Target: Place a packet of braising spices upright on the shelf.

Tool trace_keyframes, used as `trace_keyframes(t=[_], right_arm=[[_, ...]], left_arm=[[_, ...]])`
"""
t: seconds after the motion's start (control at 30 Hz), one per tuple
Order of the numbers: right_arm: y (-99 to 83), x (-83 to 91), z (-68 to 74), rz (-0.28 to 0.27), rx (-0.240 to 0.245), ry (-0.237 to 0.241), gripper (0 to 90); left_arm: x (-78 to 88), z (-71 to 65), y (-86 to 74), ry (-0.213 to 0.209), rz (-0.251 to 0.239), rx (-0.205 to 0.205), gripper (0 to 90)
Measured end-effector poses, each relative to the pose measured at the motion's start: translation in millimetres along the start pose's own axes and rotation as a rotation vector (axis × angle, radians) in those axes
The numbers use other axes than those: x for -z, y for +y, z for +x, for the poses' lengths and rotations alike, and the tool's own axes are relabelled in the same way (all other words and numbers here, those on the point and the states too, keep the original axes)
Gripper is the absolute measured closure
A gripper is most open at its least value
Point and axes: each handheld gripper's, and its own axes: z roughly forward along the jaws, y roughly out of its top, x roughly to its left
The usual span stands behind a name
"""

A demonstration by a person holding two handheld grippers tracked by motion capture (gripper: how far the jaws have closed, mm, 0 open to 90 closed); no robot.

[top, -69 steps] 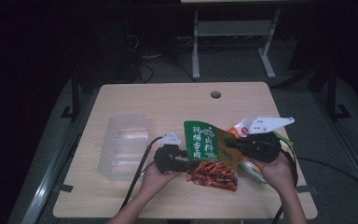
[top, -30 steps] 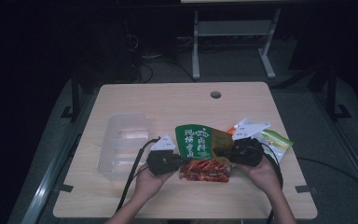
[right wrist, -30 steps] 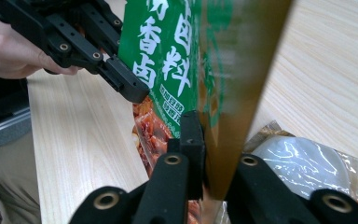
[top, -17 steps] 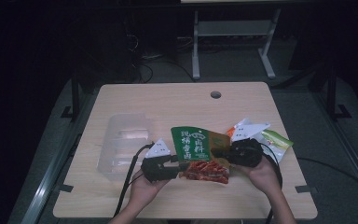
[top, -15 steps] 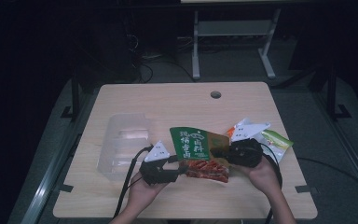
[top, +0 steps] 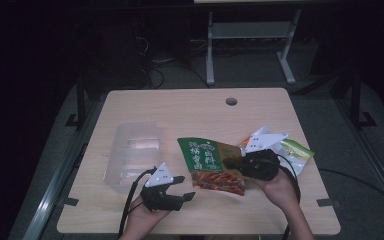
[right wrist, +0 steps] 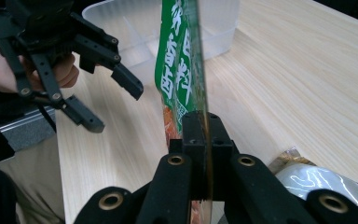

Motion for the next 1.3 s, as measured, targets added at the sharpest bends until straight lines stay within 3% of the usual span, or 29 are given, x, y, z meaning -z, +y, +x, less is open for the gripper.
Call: trace_keyframes(t=[0.1, 0.2, 0.4, 0.53, 0.8, 0.97, 1.03, 1.3], right_arm=[[0.3, -0.7, 0.8, -0.004, -0.002, 0.0, 89.2], [0.3, -3.1, 2.1, -0.018, -0.013, -0.006, 89.2], [3.3, -3.8, 4.7, -0.025, -0.016, -0.015, 89.3], [4.7, -3.3, 5.1, -0.034, -0.015, -0.02, 89.2], [6.0, -1.2, 4.3, -0.04, -0.013, -0.018, 89.4], [9.1, -0.1, 2.3, -0.052, -0.023, -0.024, 89.5], [12.0, -0.1, 1.4, -0.061, -0.039, -0.016, 89.5], [40.6, -5.1, 0.4, -0.084, -0.026, -0.018, 89.5]], left_arm=[[1.2, 0.2, 0.2, -0.01, -0.011, -0.002, 33.3], [4.2, -1.5, 0.9, -0.015, -0.008, -0.035, 32.1], [5.2, -4.9, -3.1, -0.026, -0.002, -0.06, 31.7], [5.6, -5.4, -2.4, -0.035, -0.018, -0.048, 31.0], [1.9, -6.1, -3.9, -0.038, 0.004, -0.091, 30.1], [2.3, -3.5, -3.8, -0.044, -0.013, -0.079, 29.3], [2.5, -2.2, -3.8, -0.043, -0.014, -0.077, 29.3], [3.6, -4.4, -4.6, -0.045, -0.018, -0.078, 29.4]])
